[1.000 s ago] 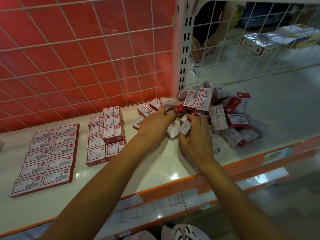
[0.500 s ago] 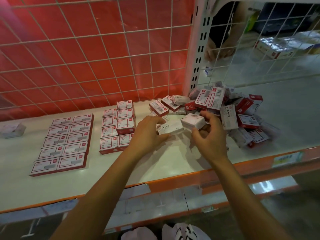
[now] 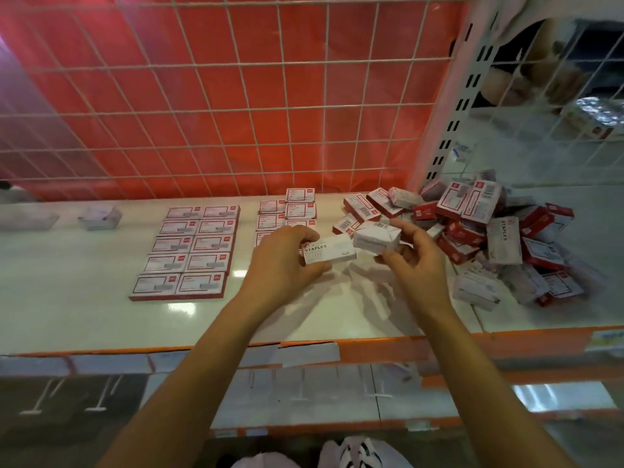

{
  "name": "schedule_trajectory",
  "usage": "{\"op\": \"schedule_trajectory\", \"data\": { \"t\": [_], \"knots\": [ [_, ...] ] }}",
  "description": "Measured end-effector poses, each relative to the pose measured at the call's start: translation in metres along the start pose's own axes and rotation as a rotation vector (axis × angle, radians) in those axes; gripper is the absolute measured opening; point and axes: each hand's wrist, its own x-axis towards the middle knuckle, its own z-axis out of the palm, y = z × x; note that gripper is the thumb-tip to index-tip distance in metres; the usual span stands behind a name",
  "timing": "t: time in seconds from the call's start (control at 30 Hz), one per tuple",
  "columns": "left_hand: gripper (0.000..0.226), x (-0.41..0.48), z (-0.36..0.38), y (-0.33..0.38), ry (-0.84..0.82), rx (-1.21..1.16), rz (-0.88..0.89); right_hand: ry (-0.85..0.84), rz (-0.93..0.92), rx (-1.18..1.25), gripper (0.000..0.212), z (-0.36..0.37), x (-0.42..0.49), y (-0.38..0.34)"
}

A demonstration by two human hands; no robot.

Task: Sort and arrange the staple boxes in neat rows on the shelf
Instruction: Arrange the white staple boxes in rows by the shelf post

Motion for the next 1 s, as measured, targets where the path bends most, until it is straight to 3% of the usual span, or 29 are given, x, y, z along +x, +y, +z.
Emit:
{"op": "schedule_trajectory", "data": {
  "t": [0.23, 0.37, 0.53, 0.7, 1.0],
  "knots": [
    [0.052, -0.021, -0.04, -0.053, 0.072, 0.001, -0.032, -0.02, -0.044, 0.052, 0.041, 0.066, -0.012, -0.018],
    [0.049, -0.03, -0.061, -0.087, 0.076, -0.028, -0.056, -0.064, -0.226, -0.142, 0.037, 0.11, -0.024, -0.027],
    [0.05, -0.04, -0.079, -0.127, 0.068, 0.016, -0.061, -0.218, -0.327, -0.317, 0.042, 0.169, -0.037, -0.031],
    [0.046, -0.048, -0.094, -0.163, 0.049, -0.018, -0.047, -0.363, -0.315, -0.357, 0.06, 0.222, -0.048, -0.03],
    [0.051, -0.061, -0.123, -0.213, 0.005, -0.176, -0.015, -0.363, -0.343, -0.472, 0.063, 0.266, -0.063, -0.022]
  ]
}}
